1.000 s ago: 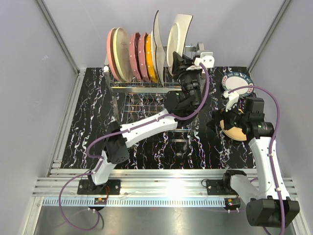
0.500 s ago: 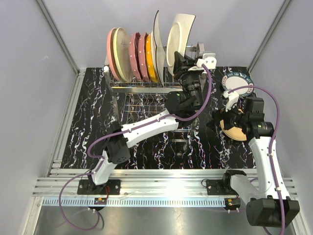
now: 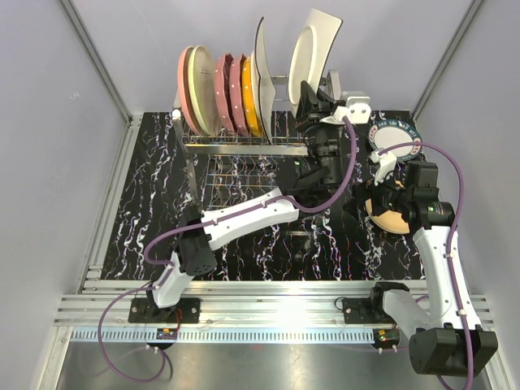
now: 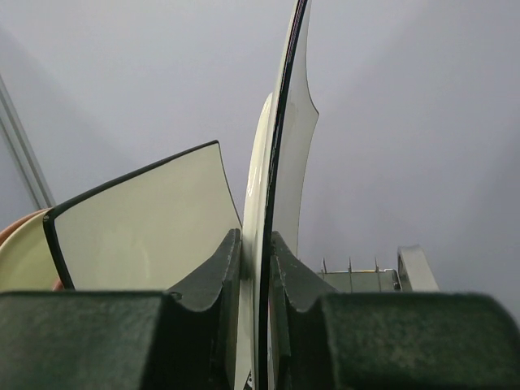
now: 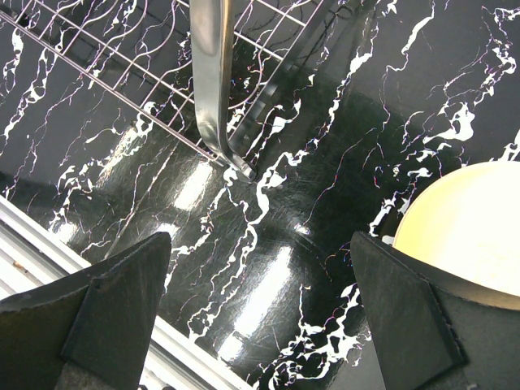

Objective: Unload the plates from the dish rack
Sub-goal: Grab a plate with the left arm

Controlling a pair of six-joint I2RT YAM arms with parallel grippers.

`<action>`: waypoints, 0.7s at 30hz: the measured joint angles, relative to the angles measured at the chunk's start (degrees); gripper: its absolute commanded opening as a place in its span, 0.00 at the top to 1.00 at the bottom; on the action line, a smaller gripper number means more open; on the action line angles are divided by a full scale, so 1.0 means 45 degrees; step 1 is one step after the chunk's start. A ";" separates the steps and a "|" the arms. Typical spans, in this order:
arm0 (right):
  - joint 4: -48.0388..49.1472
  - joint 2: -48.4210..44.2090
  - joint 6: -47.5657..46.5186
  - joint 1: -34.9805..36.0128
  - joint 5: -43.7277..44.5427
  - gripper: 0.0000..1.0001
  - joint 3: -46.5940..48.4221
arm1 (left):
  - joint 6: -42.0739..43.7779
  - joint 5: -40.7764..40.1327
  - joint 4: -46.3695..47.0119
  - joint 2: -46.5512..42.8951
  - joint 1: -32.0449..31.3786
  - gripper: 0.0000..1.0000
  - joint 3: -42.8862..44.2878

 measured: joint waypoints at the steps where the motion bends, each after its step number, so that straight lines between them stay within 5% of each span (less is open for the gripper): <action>1: 0.0005 0.0000 -0.0005 0.0000 0.0000 0.00 0.0000 | 0.0019 0.0073 -0.0005 0.0000 -0.0068 1.00 0.0000; 21: 0.0000 0.0005 -0.0005 0.0000 0.0102 0.00 0.0000 | 0.0665 0.1355 0.0243 -0.0170 -0.1860 1.00 -0.0078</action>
